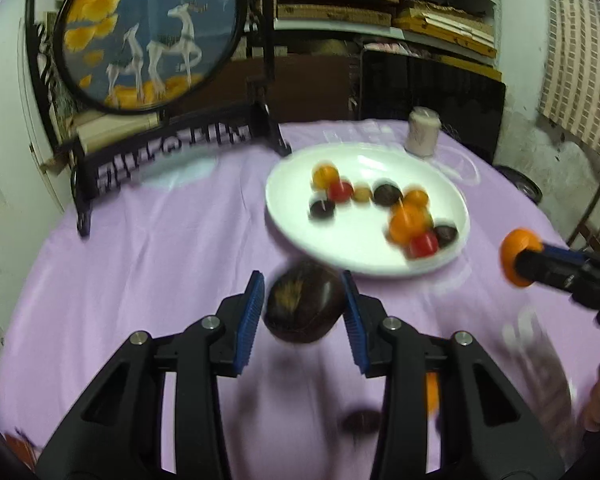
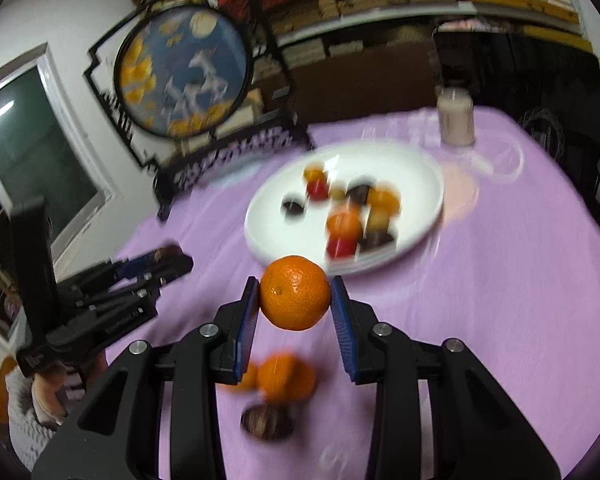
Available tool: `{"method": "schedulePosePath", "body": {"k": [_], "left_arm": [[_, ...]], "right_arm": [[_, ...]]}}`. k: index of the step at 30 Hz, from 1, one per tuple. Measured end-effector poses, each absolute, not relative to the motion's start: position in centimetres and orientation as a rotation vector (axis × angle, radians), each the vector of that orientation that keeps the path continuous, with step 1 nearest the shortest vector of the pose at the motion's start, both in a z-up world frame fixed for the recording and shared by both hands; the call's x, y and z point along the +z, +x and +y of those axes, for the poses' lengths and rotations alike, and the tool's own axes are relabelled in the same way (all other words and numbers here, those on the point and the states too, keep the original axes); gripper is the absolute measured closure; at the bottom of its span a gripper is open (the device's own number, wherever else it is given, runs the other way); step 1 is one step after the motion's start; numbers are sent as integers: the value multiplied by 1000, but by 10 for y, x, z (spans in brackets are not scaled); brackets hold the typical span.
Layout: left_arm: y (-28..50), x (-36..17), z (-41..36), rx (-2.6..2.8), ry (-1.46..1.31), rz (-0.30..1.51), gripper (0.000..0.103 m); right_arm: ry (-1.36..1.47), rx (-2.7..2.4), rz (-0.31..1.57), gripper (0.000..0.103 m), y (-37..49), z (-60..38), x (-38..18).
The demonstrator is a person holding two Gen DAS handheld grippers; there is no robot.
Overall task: Organize fruits
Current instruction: 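Carry the plum and tangerine to the white plate and open both grippers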
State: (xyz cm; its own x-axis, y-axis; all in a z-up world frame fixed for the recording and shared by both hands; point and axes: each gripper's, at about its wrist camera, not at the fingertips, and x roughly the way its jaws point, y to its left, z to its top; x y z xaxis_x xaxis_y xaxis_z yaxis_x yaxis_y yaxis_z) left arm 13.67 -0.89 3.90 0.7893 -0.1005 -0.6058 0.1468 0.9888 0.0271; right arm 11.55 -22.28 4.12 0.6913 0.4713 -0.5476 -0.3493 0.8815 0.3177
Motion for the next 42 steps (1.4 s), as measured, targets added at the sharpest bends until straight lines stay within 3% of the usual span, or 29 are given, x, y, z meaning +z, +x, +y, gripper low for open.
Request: {"method": "schedulePosePath", "body": {"k": [5,10,11,18,19,22,24,28,30,31,33,42], "left_arm": [[184,56,-23,-154,40,626,64],[232,40,-39,-158,58,676,64],[238,36,-39,-159,60,693,68],[196,12,-10,-271,63,800,70],[189,8,-9,-288,65,812,69],[165,-2,-16,-340,86,823,52],[159,-8,-31,-320,166,808,49],[171,-32,-49,-272,236,851,51],[177,-40,-49,-249,254,850,56],[180,-40,-45,-250,228,847,67],[186,-36,-36,-270,165,866,67],[195,45,-36,-272,147,732,67]], "right_arm": [[219,412,623,67,170,-228,70],[231,375,702,67,233,-228,60],[235,371,718,67,242,-228,56],[242,390,728,67,246,-235,38],[250,398,727,67,243,-236,36],[263,419,727,67,237,-235,37],[260,425,724,67,233,-233,38],[266,439,718,67,224,-231,41],[264,441,715,67,222,-231,42],[265,441,715,67,222,-232,42],[268,440,714,67,221,-233,43],[253,406,694,67,233,-240,59]]}}
